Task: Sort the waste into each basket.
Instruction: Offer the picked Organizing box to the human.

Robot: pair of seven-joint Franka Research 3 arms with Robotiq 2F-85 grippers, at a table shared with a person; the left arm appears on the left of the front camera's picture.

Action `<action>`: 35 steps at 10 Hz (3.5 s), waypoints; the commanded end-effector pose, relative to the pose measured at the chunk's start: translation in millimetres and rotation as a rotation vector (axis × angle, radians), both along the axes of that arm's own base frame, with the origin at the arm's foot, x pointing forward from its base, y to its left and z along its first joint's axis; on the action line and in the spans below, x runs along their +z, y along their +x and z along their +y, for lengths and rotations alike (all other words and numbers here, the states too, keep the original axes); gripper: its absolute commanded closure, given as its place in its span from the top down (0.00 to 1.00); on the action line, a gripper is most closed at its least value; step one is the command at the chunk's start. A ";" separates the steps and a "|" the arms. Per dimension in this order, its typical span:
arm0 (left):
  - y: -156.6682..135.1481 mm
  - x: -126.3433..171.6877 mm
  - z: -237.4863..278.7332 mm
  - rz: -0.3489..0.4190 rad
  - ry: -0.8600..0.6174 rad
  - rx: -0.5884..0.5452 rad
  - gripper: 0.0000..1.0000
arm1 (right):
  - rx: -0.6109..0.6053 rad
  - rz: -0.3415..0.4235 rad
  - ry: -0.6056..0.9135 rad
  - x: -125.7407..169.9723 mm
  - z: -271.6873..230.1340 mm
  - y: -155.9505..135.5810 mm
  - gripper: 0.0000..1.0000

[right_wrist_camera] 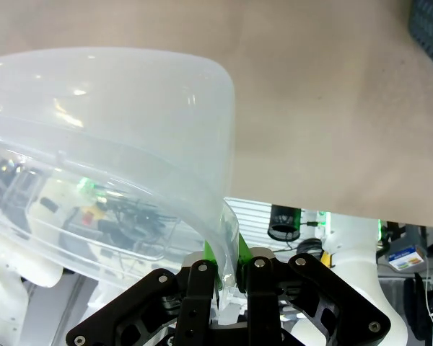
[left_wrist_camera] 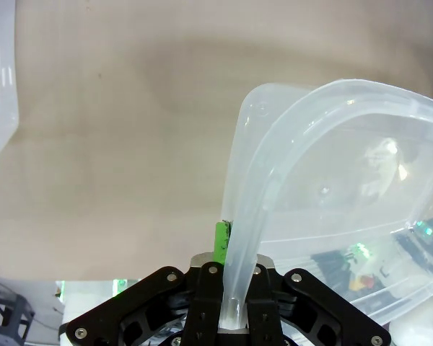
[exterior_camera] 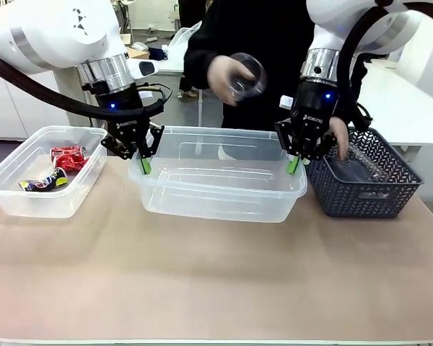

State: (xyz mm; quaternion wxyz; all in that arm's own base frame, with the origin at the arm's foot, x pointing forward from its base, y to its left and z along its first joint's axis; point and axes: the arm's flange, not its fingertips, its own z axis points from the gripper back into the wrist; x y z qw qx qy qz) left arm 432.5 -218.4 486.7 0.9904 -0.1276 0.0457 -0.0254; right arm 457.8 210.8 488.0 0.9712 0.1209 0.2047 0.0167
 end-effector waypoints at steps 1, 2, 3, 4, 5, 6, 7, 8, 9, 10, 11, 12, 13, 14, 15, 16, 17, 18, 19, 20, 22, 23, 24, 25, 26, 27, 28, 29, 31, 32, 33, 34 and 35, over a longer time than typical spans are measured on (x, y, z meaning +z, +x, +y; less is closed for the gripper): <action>3.1 1.7 3.8 -0.009 -0.005 0.012 0.03 | 0.005 -0.003 0.000 3.8 0.7 -4.5 0.06; 3.1 1.7 3.8 -0.009 -0.005 0.012 0.03 | 0.005 -0.003 0.000 3.8 0.7 -4.5 0.06; 3.1 1.7 3.8 -0.009 -0.005 0.012 0.03 | 0.005 -0.003 0.000 3.8 0.7 -4.5 0.06; 3.1 1.7 3.8 -0.009 -0.005 0.012 0.03 | 0.005 -0.003 0.000 3.8 0.7 -4.5 0.06; 3.1 1.7 3.8 -0.009 -0.005 0.012 0.03 | 0.005 -0.003 0.000 3.8 0.7 -4.5 0.06; 3.1 1.7 3.8 -0.009 -0.005 0.012 0.03 | 0.005 -0.003 0.000 3.8 0.7 -4.5 0.06; 3.1 1.7 3.8 -0.009 -0.005 0.012 0.03 | 0.005 -0.003 0.000 3.8 0.7 -4.5 0.06; 3.1 1.7 3.8 -0.009 -0.005 0.012 0.03 | 0.005 -0.003 0.000 3.8 0.7 -4.5 0.06; 3.1 1.7 3.8 -0.009 -0.005 0.012 0.03 | 0.005 -0.003 0.000 3.8 0.7 -4.5 0.06; 3.1 1.7 3.8 -0.009 -0.005 0.012 0.03 | 0.005 -0.003 0.000 3.8 0.7 -4.5 0.06; 3.1 1.7 3.8 -0.009 -0.005 0.012 0.03 | 0.005 -0.003 0.000 3.8 0.7 -4.5 0.06; 3.1 1.7 3.8 -0.009 -0.005 0.012 0.03 | 0.005 -0.003 0.000 3.8 0.7 -4.5 0.06; 3.1 1.7 3.8 -0.009 -0.005 0.012 0.03 | 0.005 -0.003 0.000 3.8 0.7 -4.5 0.06; 3.1 1.7 3.8 -0.009 -0.005 0.012 0.03 | 0.005 -0.003 0.000 3.8 0.7 -4.5 0.06; 3.1 1.7 3.8 -0.009 -0.005 0.012 0.03 | 0.005 -0.003 0.000 3.8 0.7 -4.5 0.06; 3.1 1.7 3.8 -0.009 -0.005 0.012 0.03 | 0.005 -0.003 0.000 3.8 0.7 -4.5 0.06; 3.1 1.7 3.8 -0.009 -0.005 0.012 0.03 | 0.005 -0.003 0.000 3.8 0.7 -4.5 0.06; 3.1 1.7 3.8 -0.009 -0.005 0.012 0.03 | 0.005 -0.003 0.000 3.8 0.7 -4.5 0.06; 3.1 1.7 3.8 -0.009 -0.005 0.012 0.03 | 0.005 -0.003 0.000 3.8 0.7 -4.5 0.06; 3.1 1.7 3.8 -0.009 -0.005 0.012 0.03 | 0.005 -0.003 0.000 3.8 0.7 -4.5 0.06; 3.1 1.7 3.8 -0.009 -0.005 0.012 0.03 | 0.005 -0.003 0.000 3.8 0.7 -4.5 0.06; 3.1 1.7 3.8 -0.009 -0.005 0.012 0.03 | 0.005 -0.003 0.000 3.8 0.7 -4.5 0.06; 3.1 1.7 3.8 -0.009 -0.005 0.012 0.03 | 0.005 -0.003 0.000 3.8 0.7 -4.5 0.06; 3.1 1.7 3.8 -0.009 -0.005 0.012 0.03 | 0.005 -0.003 0.000 3.8 0.7 -4.5 0.06; 3.1 1.7 3.8 -0.009 -0.005 0.012 0.03 | 0.005 -0.003 0.000 3.8 0.7 -4.5 0.06; 3.1 1.7 3.8 -0.009 -0.005 0.012 0.03 | 0.005 -0.003 0.000 3.8 0.7 -4.5 0.06; 3.1 1.7 3.8 -0.009 -0.005 0.012 0.03 | 0.005 -0.003 0.000 3.8 0.7 -4.5 0.06; 3.1 1.7 3.8 -0.009 -0.005 0.012 0.03 | 0.005 -0.003 0.000 3.8 0.7 -4.5 0.06; 3.1 1.7 3.8 -0.009 -0.005 0.012 0.03 | 0.005 -0.003 0.000 3.8 0.7 -4.5 0.06; 3.1 1.7 3.8 -0.009 -0.005 0.012 0.03 | 0.005 -0.003 0.000 3.8 0.7 -4.5 0.06; 3.1 1.7 3.8 -0.009 -0.005 0.012 0.03 | 0.005 -0.003 0.000 3.8 0.7 -4.5 0.06; 3.1 1.7 3.8 -0.009 -0.005 0.012 0.03 | 0.005 -0.003 0.000 3.8 0.7 -4.5 0.06; 3.1 1.7 3.8 -0.009 -0.005 0.012 0.03 | 0.005 -0.003 0.000 3.8 0.7 -4.5 0.06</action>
